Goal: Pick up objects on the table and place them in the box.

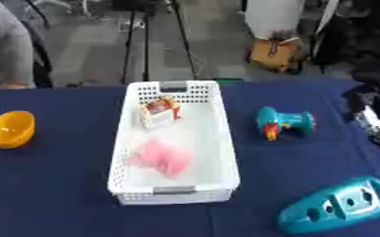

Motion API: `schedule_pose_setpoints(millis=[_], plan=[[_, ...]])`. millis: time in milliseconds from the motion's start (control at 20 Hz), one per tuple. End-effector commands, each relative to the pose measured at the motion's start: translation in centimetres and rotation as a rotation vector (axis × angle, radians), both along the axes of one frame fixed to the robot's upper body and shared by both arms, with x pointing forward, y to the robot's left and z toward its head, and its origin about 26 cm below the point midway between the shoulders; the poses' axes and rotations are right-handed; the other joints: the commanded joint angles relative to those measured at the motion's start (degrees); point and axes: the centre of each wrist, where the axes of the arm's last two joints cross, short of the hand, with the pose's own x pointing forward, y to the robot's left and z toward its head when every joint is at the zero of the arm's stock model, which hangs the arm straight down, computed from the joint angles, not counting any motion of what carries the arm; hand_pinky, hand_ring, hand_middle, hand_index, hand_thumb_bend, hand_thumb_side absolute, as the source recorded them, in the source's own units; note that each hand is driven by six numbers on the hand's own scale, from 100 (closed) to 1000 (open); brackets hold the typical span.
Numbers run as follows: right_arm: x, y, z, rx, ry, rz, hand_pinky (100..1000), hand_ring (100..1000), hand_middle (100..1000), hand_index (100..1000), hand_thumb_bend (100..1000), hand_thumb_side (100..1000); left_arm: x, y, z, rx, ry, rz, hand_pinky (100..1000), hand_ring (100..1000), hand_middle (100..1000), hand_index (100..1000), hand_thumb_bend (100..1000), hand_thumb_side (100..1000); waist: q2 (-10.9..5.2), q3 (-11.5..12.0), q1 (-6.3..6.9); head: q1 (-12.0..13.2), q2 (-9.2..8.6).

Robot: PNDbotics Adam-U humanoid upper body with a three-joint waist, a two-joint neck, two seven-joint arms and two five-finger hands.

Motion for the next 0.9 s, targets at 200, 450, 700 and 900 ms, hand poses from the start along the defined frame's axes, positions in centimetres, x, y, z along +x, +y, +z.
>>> schedule_pose_setpoints(millis=[200, 450, 700, 900], plan=[[-0.1, -0.3, 0.9, -0.008, -0.024, -0.001, 543, 448, 619, 848, 294, 580, -0.2, 0.2, 1.0, 0.021, -0.028, 0.003, 532, 696, 765, 863, 667, 873, -1.07, -0.02, -0.02, 0.19, 0.43], [-0.1, -0.3, 0.8, -0.008, -0.022, -0.001, 543, 447, 619, 848, 292, 580, -0.2, 0.2, 1.0, 0.022, -0.025, 0.004, 532, 696, 765, 863, 666, 874, -1.07, -0.03, 0.04, 0.25, 0.49], [-0.1, -0.3, 0.8, -0.009, -0.023, -0.001, 543, 447, 619, 848, 290, 580, -0.2, 0.2, 1.0, 0.024, -0.023, 0.005, 533, 696, 765, 863, 670, 865, -1.01, -0.05, 0.04, 0.3, 0.37], [0.0, -0.3, 0.8, -0.011, -0.02, 0.003, 543, 447, 620, 847, 286, 581, 1.0, 1.2, 1.6, 0.116, 0.072, 0.088, 541, 697, 772, 861, 743, 712, -1.11, -0.06, 0.16, 0.48, 0.59]])
